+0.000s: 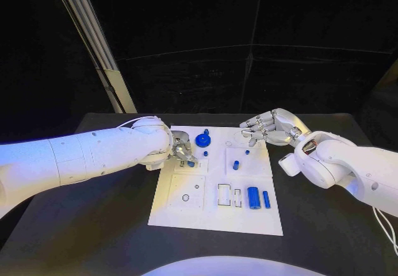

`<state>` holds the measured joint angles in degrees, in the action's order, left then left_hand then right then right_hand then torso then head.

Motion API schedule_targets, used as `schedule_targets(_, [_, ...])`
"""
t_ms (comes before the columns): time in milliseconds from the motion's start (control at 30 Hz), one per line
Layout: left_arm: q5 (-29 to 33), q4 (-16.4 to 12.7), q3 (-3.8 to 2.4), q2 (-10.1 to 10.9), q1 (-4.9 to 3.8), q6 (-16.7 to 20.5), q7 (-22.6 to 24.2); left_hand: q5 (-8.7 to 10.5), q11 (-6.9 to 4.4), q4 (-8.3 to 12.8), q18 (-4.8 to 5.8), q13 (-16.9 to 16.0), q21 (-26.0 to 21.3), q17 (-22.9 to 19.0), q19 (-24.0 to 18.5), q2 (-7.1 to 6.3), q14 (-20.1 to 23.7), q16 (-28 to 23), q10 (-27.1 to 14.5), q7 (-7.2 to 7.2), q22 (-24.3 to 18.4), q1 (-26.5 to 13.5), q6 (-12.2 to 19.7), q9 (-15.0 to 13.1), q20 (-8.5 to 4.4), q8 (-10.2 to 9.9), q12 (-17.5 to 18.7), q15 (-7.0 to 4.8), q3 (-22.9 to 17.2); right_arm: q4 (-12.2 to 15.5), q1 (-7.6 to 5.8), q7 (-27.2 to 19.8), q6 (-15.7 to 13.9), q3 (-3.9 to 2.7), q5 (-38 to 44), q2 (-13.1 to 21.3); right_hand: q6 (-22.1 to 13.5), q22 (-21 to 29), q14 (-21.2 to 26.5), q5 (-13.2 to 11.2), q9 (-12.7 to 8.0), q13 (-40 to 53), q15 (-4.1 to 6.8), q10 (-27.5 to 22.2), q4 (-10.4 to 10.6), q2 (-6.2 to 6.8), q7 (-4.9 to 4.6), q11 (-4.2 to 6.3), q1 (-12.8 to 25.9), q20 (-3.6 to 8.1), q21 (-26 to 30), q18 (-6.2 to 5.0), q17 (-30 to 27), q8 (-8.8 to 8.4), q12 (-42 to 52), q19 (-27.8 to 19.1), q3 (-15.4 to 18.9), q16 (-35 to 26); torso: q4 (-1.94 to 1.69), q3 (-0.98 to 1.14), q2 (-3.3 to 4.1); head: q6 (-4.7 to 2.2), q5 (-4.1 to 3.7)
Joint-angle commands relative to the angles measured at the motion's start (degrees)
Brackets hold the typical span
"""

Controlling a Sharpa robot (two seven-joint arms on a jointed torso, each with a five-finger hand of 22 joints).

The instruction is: Assemble the parts on the task board

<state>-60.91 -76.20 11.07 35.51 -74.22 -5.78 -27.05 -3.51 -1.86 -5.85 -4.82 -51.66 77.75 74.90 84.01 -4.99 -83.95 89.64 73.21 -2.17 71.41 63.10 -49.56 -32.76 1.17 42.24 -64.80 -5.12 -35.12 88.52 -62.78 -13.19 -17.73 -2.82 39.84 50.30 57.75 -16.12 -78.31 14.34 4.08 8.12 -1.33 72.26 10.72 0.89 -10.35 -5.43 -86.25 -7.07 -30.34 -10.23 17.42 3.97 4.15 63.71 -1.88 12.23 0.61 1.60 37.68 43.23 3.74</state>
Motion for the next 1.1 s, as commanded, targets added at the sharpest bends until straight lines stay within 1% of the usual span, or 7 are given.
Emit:
schedule_targets(33, [1.1,0.2,0.11,-0.5,0.14,-1.8,-1.1,-0.04,-0.26,0.1,1.06,-0.2,0.2,15.1,0.5,-0.14,-6.1,0.4,0.3,0.25,0.2,-1.2,-0.4,-0.2,-0.37,0.4,-0.4,-0.39,0.3,0.1,-0.10,-0.6,0.2,-0.04,-0.2,-0.1,-0.3,0.1,0.1,0.0,0.0,-0.1,-0.40,-0.1,0.1,0.20,0.06,-0.26,0.6,-0.46,0.3,-0.14,0.1,-0.26,-0.4,-0.1,-0.1,-0.4,0.01,0.00,-0.01,0.03,-0.05])
schedule_targets(333, [1.1,1.0,0.11,-1.0,0.13,-2.7,-2.5,-0.01,-0.52,-2.0,1.16,-0.8,0.5,15.1,0.7,-0.79,-6.1,0.4,0.7,0.56,0.8,-3.8,-1.3,-0.4,-0.64,0.8,-1.0,-0.65,3.5,0.1,-0.10,-0.8,-0.2,-0.04,-0.2,-0.1,-0.4,0.4,0.7,0.0,0.0,-0.5,-0.69,-0.4,0.4,0.16,-0.07,-0.45,0.8,-0.73,0.9,-0.09,0.1,-0.23,-0.4,-0.5,-0.3,-1.3,-0.03,-0.02,-0.07,0.09,-0.21])
schedule_targets(667, [1.2,1.7,0.11,-1.5,0.12,-2.8,-3.2,-0.03,-0.56,-3.0,1.21,-0.8,0.6,15.1,0.8,-0.79,-6.1,0.4,0.8,0.61,1.1,-4.9,-1.5,-0.5,-0.71,0.8,-1.0,-0.70,4.9,0.0,-0.10,-1.1,-0.9,-0.04,-0.2,-0.3,-0.5,0.8,1.3,0.1,0.0,-0.9,-0.97,-1.1,0.6,0.24,-0.24,-0.70,0.9,-0.99,1.6,-0.07,0.2,-0.24,-0.5,-1.0,-0.6,-2.2,0.00,-0.02,-0.06,0.06,-0.17])
schedule_targets(800, [1.2,1.9,0.11,-1.6,0.12,-2.7,-3.4,-0.04,-0.54,-3.9,1.23,-0.8,0.6,15.1,0.8,-0.83,-6.1,0.4,0.8,0.59,1.2,-5.8,-1.5,-0.5,-0.71,0.8,-1.1,-0.69,5.8,-0.1,-0.10,-1.1,-0.9,-0.04,-0.2,-0.3,-0.7,1.1,1.9,0.2,0.0,-1.3,-1.23,-1.7,0.6,0.34,-0.42,-0.92,1.0,-1.21,2.2,-0.04,0.2,-0.26,-0.5,-1.4,-0.7,-2.9,-0.03,-0.04,-0.06,0.03,-0.22])
schedule_targets(900, [1.2,2.0,0.10,-1.6,0.12,-2.7,-3.5,-0.02,-0.47,-5.4,1.26,-0.9,0.7,15.1,0.8,-1.04,-6.1,0.4,0.9,0.52,1.4,-7.4,-1.7,-0.5,-0.68,0.7,-1.2,-0.63,7.1,-0.1,-0.10,-1.1,-1.0,-0.04,-0.2,-0.3,-0.9,1.2,2.2,0.2,0.0,-1.5,-1.39,-2.1,0.7,0.42,-0.56,-1.08,1.1,-1.37,2.5,-0.03,0.2,-0.28,-0.5,-1.7,-0.8,-3.3,-0.04,-0.02,-0.07,-0.02,-0.24])
schedule_targets(933, [1.2,1.9,0.10,-1.5,0.12,-2.8,-3.7,0.01,-0.44,-6.8,1.24,-0.9,0.7,15.1,0.8,-1.59,-6.1,0.4,0.9,0.48,1.4,-9.0,-1.8,-0.6,-0.67,0.8,-1.3,-0.60,8.9,0.0,-0.10,-1.2,-1.2,-0.04,-0.2,-0.4,-1.0,1.3,2.3,0.2,0.0,-1.6,-1.46,-2.2,0.7,0.41,-0.62,-1.16,1.1,-1.44,2.7,-0.04,0.2,-0.29,-0.5,-1.8,-0.8,-3.5,-0.04,-0.03,-0.06,0.08,-0.28])
schedule_targets(1100, [1.3,1.5,0.08,-1.0,0.12,-2.5,-3.9,0.07,-0.59,-9.4,1.30,-0.9,0.9,15.1,1.0,-2.37,-6.1,0.4,0.9,0.73,1.8,-10.9,-1.7,-0.8,-0.81,0.9,-1.4,-0.77,13.7,-0.1,-0.10,-1.5,-1.4,-0.03,-0.2,-0.4,-1.6,1.7,2.8,0.3,0.0,-2.1,-1.81,-3.1,0.8,0.44,-0.91,-1.49,1.3,-1.74,3.4,-0.03,0.1,-0.32,-0.4,-2.1,-0.9,-4.2,-0.05,-0.09,-0.03,-0.02,-0.35])
